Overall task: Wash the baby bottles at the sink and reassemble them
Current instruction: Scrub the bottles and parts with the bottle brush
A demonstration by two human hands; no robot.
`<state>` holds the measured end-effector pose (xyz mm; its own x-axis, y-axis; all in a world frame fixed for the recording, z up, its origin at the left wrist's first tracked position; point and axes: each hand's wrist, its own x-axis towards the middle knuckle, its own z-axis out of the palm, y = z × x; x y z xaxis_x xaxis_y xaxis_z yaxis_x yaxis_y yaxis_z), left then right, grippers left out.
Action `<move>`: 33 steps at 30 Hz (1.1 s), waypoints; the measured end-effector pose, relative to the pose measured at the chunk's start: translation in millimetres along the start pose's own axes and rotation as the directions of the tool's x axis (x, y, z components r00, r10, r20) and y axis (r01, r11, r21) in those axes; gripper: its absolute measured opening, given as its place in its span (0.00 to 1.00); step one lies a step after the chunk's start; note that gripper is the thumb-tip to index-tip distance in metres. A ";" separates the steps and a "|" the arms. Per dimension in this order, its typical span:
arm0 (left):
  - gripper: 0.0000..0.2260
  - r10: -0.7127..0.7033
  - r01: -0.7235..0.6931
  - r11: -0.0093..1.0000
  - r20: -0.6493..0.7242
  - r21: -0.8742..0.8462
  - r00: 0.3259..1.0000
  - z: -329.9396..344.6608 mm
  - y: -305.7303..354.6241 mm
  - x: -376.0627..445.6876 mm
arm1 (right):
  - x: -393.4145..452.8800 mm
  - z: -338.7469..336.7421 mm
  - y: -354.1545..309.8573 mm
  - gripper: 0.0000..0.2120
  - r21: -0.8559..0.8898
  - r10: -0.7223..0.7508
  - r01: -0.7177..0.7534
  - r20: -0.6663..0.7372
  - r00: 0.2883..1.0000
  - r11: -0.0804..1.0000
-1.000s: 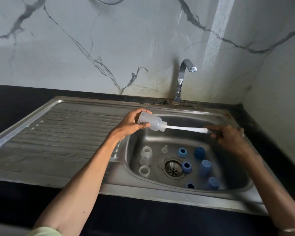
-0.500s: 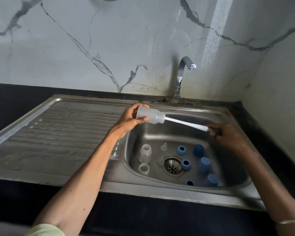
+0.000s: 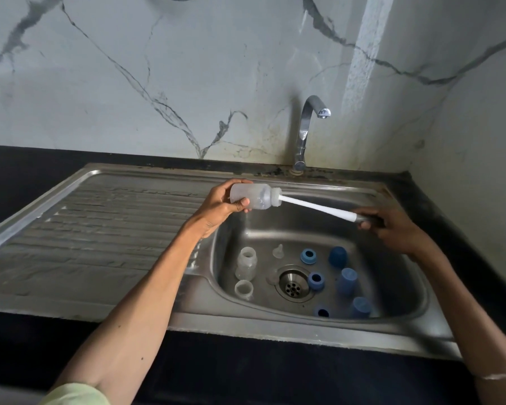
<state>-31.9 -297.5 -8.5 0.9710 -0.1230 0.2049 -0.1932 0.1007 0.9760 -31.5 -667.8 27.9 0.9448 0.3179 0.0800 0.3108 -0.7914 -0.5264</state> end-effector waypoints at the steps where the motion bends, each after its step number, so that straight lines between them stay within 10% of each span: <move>1: 0.18 -0.008 0.008 1.000 -0.014 0.020 1.000 -1.7 -1.0 -0.2 | 1.0 2.2 0.0 0.17 -0.021 0.013 -0.013 -0.012 1.000 1.000; 18: 0.17 -0.038 0.039 0.998 -0.022 0.039 0.999 -9.7 -2.5 0.1 | -2.6 -3.5 8.7 0.19 -0.132 -0.187 0.145 -0.409 0.893 0.981; 27: 0.18 0.004 -0.004 1.000 -0.037 0.008 0.999 -11.6 2.1 -0.8 | 2.9 -8.6 14.5 0.21 -0.036 -0.220 0.222 0.053 0.974 0.974; 33: 0.15 -0.043 0.042 0.999 -0.023 -0.018 0.999 -9.4 0.2 -0.8 | -11.0 -10.4 1.6 0.17 0.009 -0.126 0.145 -0.432 0.893 0.989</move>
<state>-31.3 -288.1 -9.2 0.9813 -0.1045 0.1614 -0.1494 0.1134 0.9822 -40.3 -678.0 35.0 0.8493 0.1585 0.5035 0.4433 -0.7321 -0.5173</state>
